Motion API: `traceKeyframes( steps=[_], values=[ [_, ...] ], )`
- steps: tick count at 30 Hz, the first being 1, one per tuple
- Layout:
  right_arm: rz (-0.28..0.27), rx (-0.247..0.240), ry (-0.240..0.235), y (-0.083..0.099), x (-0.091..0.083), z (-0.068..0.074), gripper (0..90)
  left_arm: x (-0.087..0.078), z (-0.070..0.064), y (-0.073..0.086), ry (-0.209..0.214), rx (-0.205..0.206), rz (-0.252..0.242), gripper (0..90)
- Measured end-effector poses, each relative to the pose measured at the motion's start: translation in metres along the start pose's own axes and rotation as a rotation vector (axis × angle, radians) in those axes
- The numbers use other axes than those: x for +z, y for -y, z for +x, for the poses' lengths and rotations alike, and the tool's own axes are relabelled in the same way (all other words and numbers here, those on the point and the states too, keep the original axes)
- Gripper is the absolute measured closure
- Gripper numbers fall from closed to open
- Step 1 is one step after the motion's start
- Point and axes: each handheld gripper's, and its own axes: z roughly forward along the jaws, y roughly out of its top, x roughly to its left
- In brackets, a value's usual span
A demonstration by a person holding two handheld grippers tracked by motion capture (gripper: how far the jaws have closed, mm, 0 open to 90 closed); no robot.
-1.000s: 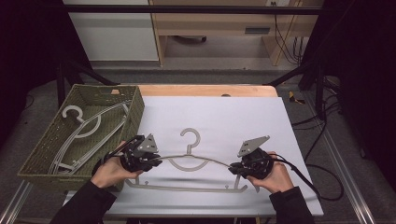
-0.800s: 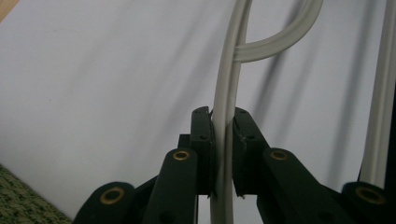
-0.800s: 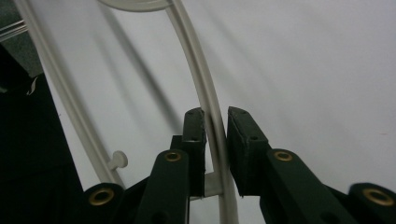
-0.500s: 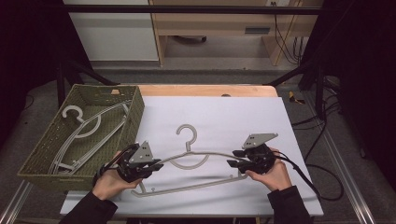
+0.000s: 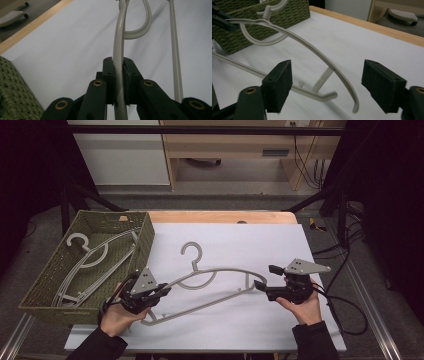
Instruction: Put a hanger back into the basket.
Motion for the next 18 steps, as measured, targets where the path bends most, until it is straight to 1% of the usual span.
traceKeyframes(
  steps=[1, 2, 3, 4, 7, 8, 9, 10, 13, 14, 15, 16, 17, 18],
  values=[
    [0.0, 0.0, 0.0, 0.0, 0.0, 0.0, 22.2, 0.0, 0.0, 0.0, 0.0, 0.0, 0.0, 81.4],
    [-0.021, 0.012, 0.007, 0.002, -0.003, -0.003, 20.6, -0.005, 0.004, 0.0, -0.016, -0.005, -0.01, 81.5],
    [-0.021, 0.012, 0.007, 0.002, -0.003, -0.003, 20.6, -0.005, 0.004, 0.0, -0.016, -0.005, -0.01, 81.4],
    [-0.038, 0.034, 0.012, 0.004, -0.007, -0.005, 18.4, -0.01, 0.007, -0.001, -0.03, -0.021, -0.03, 81.4],
    [-0.052, 0.046, 0.037, 0.007, -0.01, -0.009, 15.2, -0.018, 0.012, -0.002, -0.045, -0.035, -0.053, 81.4],
    [-0.054, 0.054, 0.042, 0.007, -0.011, -0.01, 14.0, -0.021, 0.013, -0.002, -0.054, -0.047, -0.068, 81.4],
    [-0.054, 0.054, 0.042, 0.007, -0.011, -0.01, 14.0, -0.021, 0.013, -0.002, -0.054, -0.047, -0.068, 81.4],
    [-0.056, 0.061, 0.058, 0.01, -0.013, -0.012, 11.3, -0.027, 0.017, -0.003, -0.07, -0.06, -0.085, 81.4],
    [-0.052, 0.076, 0.068, 0.012, -0.013, -0.014, 8.8, -0.038, 0.024, -0.004, -0.094, -0.072, -0.112, 81.4],
    [-0.052, 0.083, 0.072, 0.013, -0.013, -0.014, 8.2, -0.042, 0.027, -0.004, -0.102, -0.071, -0.126, 81.4],
    [-0.052, 0.083, 0.072, 0.013, -0.013, -0.014, 8.2, -0.042, 0.027, -0.004, -0.102, -0.071, -0.126, 81.4],
    [-0.051, 0.087, 0.076, 0.013, -0.014, -0.015, 7.3, -0.046, 0.03, -0.004, -0.11, -0.076, -0.136, 81.4],
    [-0.055, 0.093, 0.087, 0.014, -0.015, -0.016, 6.3, -0.05, 0.033, -0.004, -0.114, -0.081, -0.135, 81.4],
    [-0.054, 0.091, 0.092, 0.015, -0.015, -0.016, 5.9, -0.054, 0.038, -0.004, -0.127, -0.085, -0.143, 81.4]
  ],
)
